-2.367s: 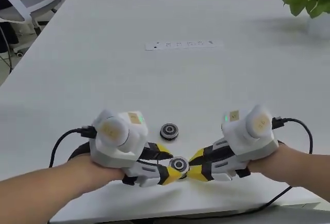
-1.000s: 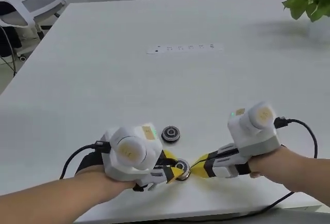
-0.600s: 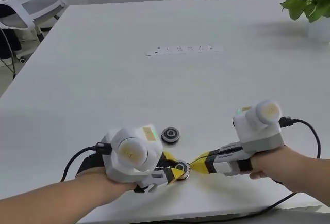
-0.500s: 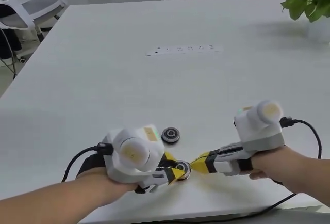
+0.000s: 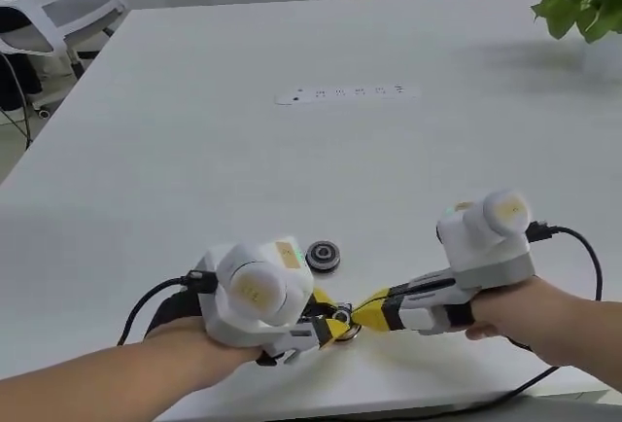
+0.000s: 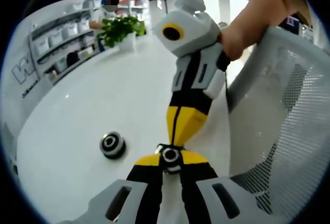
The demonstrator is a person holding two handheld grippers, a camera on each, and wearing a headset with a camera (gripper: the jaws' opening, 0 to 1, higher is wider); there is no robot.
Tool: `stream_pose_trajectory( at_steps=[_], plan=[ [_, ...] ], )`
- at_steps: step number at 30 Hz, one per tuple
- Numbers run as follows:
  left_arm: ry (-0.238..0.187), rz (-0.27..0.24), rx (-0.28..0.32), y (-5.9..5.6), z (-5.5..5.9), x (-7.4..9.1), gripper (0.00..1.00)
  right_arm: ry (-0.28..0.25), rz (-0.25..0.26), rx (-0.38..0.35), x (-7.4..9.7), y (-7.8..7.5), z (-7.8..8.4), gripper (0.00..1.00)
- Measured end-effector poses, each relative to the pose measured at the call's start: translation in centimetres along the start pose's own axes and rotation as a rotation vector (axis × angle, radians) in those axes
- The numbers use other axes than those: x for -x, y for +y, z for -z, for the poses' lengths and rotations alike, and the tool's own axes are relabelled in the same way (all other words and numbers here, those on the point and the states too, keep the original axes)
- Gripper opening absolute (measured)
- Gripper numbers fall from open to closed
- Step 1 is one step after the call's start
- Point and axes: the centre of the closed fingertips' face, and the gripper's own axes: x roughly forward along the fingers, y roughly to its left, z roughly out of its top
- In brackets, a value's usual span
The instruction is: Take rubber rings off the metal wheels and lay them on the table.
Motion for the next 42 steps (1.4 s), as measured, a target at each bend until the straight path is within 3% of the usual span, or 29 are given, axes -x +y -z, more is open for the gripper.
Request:
stream_pose_trajectory(
  at_steps=[15, 19, 21, 28, 33, 42],
  plan=[
    [-0.003, 0.006, -0.007, -0.2, 0.0, 0.0, 0.12, -0.002, -0.02, 0.007, 0.2, 0.4, 0.1, 0.0],
    [-0.004, 0.007, -0.009, -0.2, 0.0, 0.0, 0.12, -0.008, -0.073, 0.008, 0.0, 1.3, -0.1, 0.0],
    [-0.004, 0.007, -0.008, -0.2, 0.0, 0.0, 0.12, -0.001, -0.064, 0.03, 0.0, 1.4, 0.0, 0.0],
    [-0.007, 0.007, -0.009, -0.3, 0.0, 0.0, 0.12, -0.038, -0.07, -0.026, 0.5, 0.9, -0.3, 0.0],
    [-0.019, 0.011, -0.012, -0.3, -0.1, 0.0, 0.13, -0.01, -0.032, -0.006, 0.4, 0.1, 0.3, 0.0],
    [-0.029, 0.016, -0.013, -0.3, -0.1, 0.0, 0.13, -0.001, -0.01, 0.032, 0.4, 0.0, 0.4, 0.0]
  ],
)
